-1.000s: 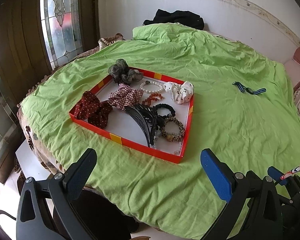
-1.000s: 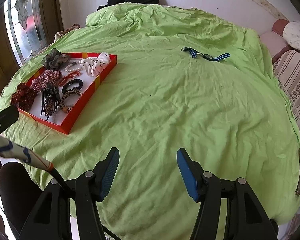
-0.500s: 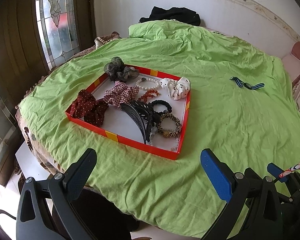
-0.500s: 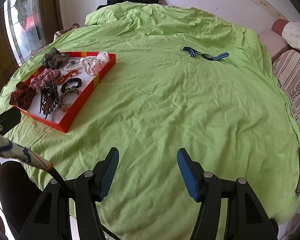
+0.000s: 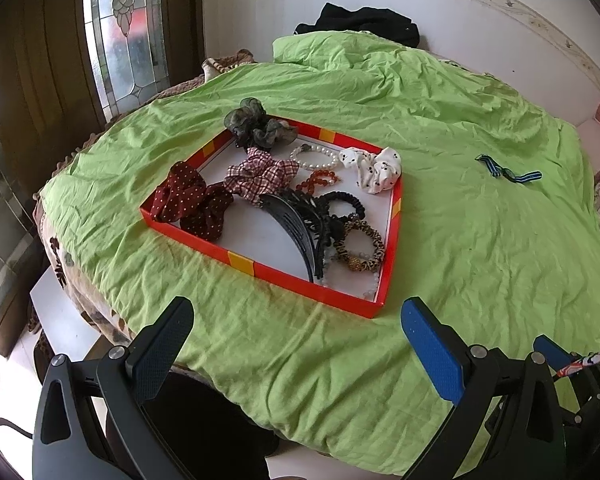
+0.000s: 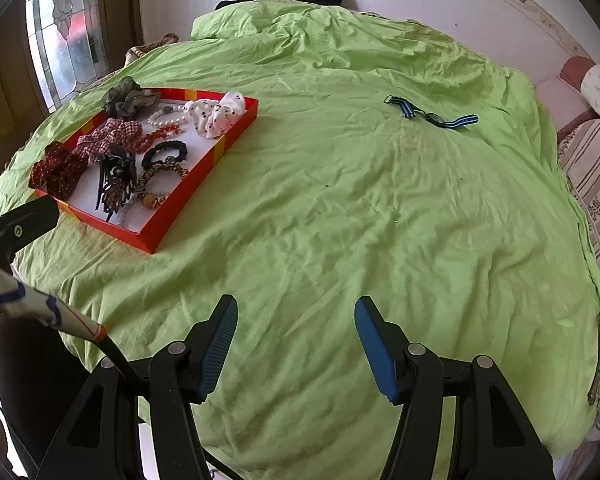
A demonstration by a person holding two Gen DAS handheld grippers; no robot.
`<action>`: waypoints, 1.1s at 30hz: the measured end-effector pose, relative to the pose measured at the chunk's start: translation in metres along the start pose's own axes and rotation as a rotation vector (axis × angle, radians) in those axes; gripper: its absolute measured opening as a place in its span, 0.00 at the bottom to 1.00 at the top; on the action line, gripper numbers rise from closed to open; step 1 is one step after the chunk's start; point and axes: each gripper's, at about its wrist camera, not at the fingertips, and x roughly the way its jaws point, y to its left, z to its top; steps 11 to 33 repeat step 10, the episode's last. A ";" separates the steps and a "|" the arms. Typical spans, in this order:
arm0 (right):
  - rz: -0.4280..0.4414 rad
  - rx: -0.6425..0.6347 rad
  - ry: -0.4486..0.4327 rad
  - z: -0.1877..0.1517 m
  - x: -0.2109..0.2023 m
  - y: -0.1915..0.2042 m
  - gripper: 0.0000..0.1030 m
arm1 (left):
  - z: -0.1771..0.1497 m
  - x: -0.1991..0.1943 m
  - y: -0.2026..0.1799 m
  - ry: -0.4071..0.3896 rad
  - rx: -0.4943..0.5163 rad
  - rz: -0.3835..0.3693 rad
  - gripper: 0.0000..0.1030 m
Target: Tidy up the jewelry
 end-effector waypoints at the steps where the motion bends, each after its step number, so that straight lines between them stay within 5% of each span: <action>1: 0.006 0.001 -0.001 0.000 0.000 0.000 0.63 | 0.000 0.000 0.000 0.001 -0.001 0.000 1.00; 33: 0.025 0.018 -0.006 -0.001 0.001 -0.008 0.65 | 0.002 -0.005 -0.006 -0.019 0.029 0.011 1.00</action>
